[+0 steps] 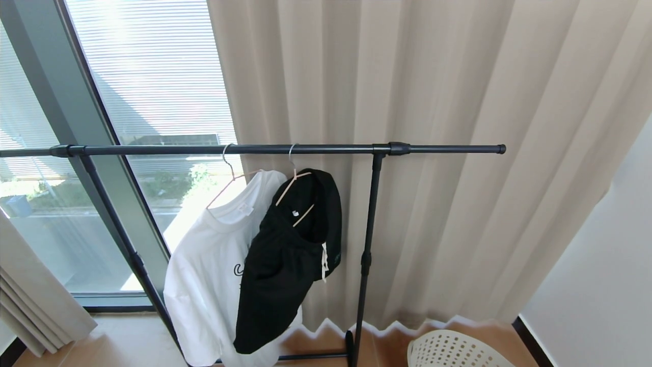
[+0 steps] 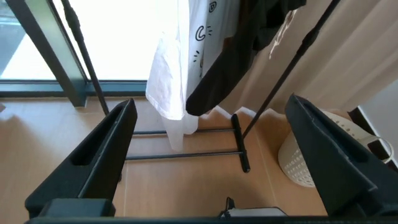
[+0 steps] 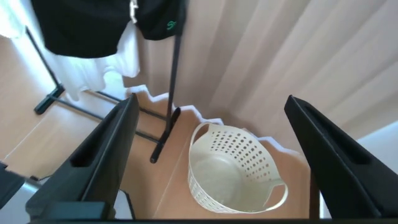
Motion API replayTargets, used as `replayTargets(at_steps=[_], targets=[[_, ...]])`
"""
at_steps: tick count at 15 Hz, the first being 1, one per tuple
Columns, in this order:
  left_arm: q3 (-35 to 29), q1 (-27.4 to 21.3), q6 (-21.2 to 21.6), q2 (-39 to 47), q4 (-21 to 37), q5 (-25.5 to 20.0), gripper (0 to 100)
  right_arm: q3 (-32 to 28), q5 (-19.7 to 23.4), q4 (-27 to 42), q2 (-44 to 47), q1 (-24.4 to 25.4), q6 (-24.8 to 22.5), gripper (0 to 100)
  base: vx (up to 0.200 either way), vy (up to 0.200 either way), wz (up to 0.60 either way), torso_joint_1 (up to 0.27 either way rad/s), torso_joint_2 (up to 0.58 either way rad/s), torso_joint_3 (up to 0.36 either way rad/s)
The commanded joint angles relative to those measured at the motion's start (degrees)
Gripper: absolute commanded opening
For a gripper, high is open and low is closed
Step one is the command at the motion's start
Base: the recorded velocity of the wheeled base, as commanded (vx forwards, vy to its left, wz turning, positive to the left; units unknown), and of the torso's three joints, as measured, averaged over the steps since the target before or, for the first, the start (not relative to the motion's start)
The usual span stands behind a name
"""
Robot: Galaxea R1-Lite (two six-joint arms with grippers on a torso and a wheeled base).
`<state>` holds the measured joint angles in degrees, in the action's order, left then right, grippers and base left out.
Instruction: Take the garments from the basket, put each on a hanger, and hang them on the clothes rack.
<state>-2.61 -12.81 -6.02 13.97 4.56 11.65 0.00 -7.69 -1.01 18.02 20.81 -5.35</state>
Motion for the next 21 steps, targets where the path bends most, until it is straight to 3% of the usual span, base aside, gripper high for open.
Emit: replayTargets(at_steps=[1,2,3,7,9,12,16,21], targets=[[1.47,5.08,6.02,-5.45,-2.1,0.21,100,0.0,0.05,-0.04,-4.13,-4.46,-0.01,100,0.0,0.0,0.0,0.0,0.0,0.0],[1.73,7.63,9.36,-6.94,-3.07,0.12,100,0.0,0.05,-0.04,-5.19,-6.04,-0.1,100,0.0,0.0,0.0,0.0,0.0,0.0],[1.91,10.18,9.8,-8.08,-3.24,-0.05,100,0.0,0.05,-0.04,-6.06,-7.36,-0.1,100,0.0,0.0,0.0,0.0,0.0,0.0],[2.08,12.9,7.08,-13.88,-3.42,-0.14,100,0.0,0.49,-0.04,-12.48,-15.18,-0.1,100,0.0,0.0,0.0,0.0,0.0,0.0],[2.43,12.9,4.44,-13.97,-3.42,-3.13,100,0.0,2.07,0.13,-15.91,-20.37,-0.1,100,0.0,0.0,0.0,0.0,0.0,0.0],[2.17,12.81,4.09,-13.97,-3.42,-5.06,100,0.0,4.53,0.48,-18.02,-21.07,2.63,100,0.0,0.0,0.0,0.0,0.0,0.0],[2.08,12.9,3.39,-13.97,-3.42,-6.03,100,0.0,6.73,0.48,-18.02,-21.07,2.89,100,0.0,0.0,0.0,0.0,0.0,0.0],[2.08,12.9,3.21,-13.97,-3.42,-5.94,100,0.0,6.73,0.48,-18.02,-21.07,2.8,100,0.0,0.0,0.0,0.0,0.0,0.0]])
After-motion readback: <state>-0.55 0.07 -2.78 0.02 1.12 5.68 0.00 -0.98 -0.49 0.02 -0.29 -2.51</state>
